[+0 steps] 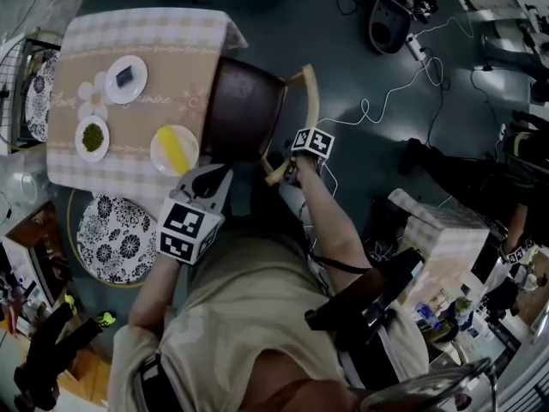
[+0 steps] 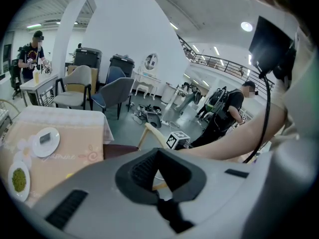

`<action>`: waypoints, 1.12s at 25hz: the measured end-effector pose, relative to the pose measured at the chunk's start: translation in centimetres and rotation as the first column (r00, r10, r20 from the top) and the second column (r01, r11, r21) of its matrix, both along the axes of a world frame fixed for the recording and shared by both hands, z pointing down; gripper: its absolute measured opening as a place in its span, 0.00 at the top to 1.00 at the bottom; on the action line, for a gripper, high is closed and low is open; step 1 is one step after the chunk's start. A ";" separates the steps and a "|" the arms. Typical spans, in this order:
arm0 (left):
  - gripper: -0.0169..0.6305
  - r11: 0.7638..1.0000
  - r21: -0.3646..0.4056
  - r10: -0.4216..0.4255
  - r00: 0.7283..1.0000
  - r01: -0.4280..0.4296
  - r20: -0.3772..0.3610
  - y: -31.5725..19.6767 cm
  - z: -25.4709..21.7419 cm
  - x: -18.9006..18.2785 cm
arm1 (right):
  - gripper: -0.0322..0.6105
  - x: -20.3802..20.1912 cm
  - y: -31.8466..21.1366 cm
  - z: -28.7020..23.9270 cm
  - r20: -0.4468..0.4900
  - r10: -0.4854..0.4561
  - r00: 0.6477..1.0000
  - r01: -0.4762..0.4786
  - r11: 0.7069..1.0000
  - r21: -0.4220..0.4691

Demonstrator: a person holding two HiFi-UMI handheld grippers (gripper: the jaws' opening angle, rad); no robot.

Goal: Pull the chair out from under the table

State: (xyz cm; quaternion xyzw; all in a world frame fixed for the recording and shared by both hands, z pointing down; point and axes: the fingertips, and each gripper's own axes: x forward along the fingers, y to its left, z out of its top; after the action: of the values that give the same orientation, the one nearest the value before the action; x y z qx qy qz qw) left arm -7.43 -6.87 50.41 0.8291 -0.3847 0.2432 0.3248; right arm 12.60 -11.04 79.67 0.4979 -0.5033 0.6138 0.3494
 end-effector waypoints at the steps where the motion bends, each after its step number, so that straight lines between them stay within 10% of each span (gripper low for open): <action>1: 0.96 1.000 0.000 0.000 1.000 0.000 0.000 0.0 0.0 0.0 | 0.78 0.1 0.0 0.0 -0.001 0.002 1.000 -0.002 1.000 -0.001; 28: 0.96 1.000 0.006 0.002 1.000 -0.002 0.004 0.1 -0.2 -0.2 | 0.81 1.8 -0.3 -0.1 0.008 0.061 0.998 -0.061 0.998 0.003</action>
State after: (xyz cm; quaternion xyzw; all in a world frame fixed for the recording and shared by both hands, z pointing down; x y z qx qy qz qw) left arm -7.61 -6.75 50.24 0.8300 -0.3854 0.2441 0.3211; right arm 14.39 -11.32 79.52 0.5111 -0.4904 0.6252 0.3277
